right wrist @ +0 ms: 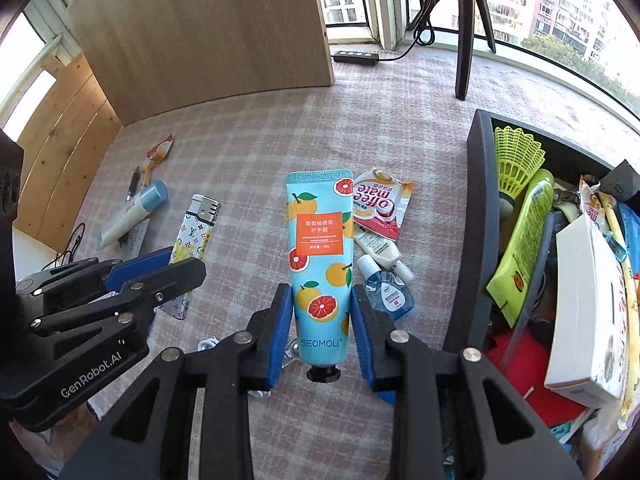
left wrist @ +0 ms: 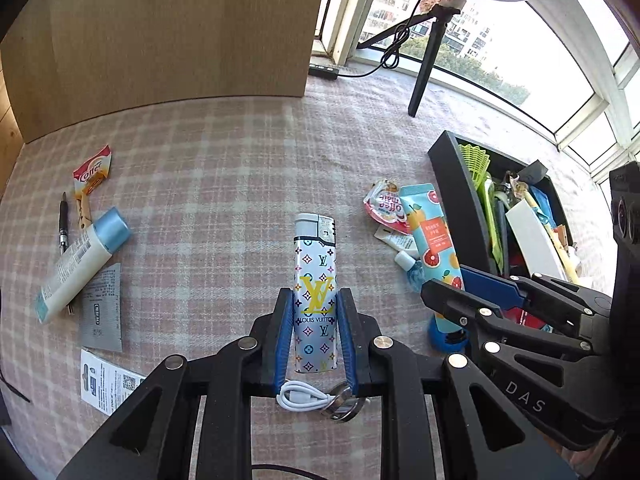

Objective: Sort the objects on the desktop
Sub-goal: 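Carry the lighter and hand cream tube into the black tray and release both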

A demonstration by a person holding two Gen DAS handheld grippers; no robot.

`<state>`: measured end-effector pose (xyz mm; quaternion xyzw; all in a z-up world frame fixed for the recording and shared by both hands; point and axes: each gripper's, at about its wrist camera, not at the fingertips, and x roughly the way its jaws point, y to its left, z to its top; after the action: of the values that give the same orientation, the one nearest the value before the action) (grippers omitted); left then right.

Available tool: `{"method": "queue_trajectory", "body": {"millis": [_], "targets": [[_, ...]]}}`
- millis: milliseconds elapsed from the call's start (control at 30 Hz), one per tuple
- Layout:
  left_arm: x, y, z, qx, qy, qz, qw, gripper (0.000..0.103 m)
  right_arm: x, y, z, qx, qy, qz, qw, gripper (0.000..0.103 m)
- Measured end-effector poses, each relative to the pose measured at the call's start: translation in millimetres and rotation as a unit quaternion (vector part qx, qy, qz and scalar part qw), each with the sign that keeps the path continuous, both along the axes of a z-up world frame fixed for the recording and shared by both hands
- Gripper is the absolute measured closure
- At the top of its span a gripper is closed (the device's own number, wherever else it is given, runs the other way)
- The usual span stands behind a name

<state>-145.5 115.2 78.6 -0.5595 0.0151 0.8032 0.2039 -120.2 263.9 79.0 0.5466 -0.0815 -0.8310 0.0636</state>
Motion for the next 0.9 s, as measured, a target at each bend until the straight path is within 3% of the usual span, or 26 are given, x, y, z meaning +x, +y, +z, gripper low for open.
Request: {"method": "queue_trajectory", "body": {"millis": [467, 900], "targets": [[12.3, 73.2, 31.7, 0.017, 0.024, -0.065, 0.9974, 0.083, 23.1, 54.4, 37.0, 0.034, 0.034, -0.049, 0.998, 0.074], [21.4, 172.1, 50.9, 0.020, 0.037, -0.141, 0.9891, 0.082, 49.1, 160.0, 51.1, 0.053, 0.046, -0.142, 0.987, 0.074]]}}
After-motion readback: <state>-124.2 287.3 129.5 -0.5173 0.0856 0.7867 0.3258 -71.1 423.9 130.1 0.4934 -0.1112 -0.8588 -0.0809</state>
